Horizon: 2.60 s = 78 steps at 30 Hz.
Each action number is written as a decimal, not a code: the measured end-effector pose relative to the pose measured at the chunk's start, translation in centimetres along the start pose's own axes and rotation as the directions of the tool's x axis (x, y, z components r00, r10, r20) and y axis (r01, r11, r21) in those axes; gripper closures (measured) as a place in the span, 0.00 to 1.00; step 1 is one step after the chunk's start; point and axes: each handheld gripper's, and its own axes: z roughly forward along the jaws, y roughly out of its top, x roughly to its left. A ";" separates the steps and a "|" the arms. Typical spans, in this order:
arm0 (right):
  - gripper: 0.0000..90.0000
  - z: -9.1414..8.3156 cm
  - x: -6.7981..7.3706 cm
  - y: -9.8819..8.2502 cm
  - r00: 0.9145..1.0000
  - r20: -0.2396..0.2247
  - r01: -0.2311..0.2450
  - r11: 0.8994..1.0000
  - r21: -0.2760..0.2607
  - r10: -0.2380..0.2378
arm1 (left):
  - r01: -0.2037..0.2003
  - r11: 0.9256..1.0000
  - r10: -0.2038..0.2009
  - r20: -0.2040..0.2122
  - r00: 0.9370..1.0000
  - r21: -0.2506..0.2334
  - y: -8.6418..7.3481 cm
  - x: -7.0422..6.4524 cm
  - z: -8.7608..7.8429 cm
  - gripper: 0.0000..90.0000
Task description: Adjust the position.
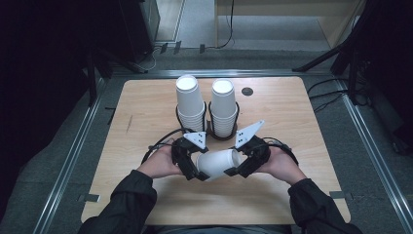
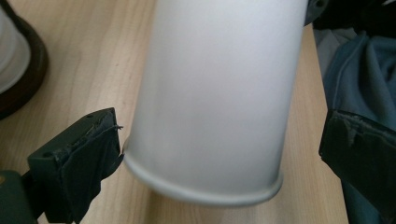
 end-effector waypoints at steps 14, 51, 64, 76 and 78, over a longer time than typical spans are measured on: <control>0.28 -2.3 -0.2 -0.9 0.999 0.026 -0.037 0.994 -0.099 0.039 | 0.058 0.994 -0.062 -0.040 0.997 -0.092 -0.8 0.3 -1.4 0.00; 0.13 -2.1 0.1 0.9 0.996 -0.068 -0.071 0.974 -0.214 0.058 | 0.064 0.971 -0.065 0.003 0.998 -0.231 -1.2 -0.8 -2.1 0.16; 0.15 -2.4 -0.1 -0.4 0.997 0.049 -0.051 0.995 -0.084 0.055 | 0.072 0.993 -0.080 -0.072 0.994 -0.098 -1.4 -0.1 -2.8 0.15; 0.15 -1.6 0.2 -0.3 0.996 0.093 -0.014 1.000 -0.027 0.017 | 0.061 0.995 -0.051 -0.123 0.991 0.076 -0.2 -0.3 -0.5 0.15; 0.15 -1.4 0.3 -0.2 0.995 0.095 -0.008 1.000 -0.015 0.010 | 0.067 0.994 -0.057 -0.108 0.993 0.090 -0.1 -0.3 -0.1 0.15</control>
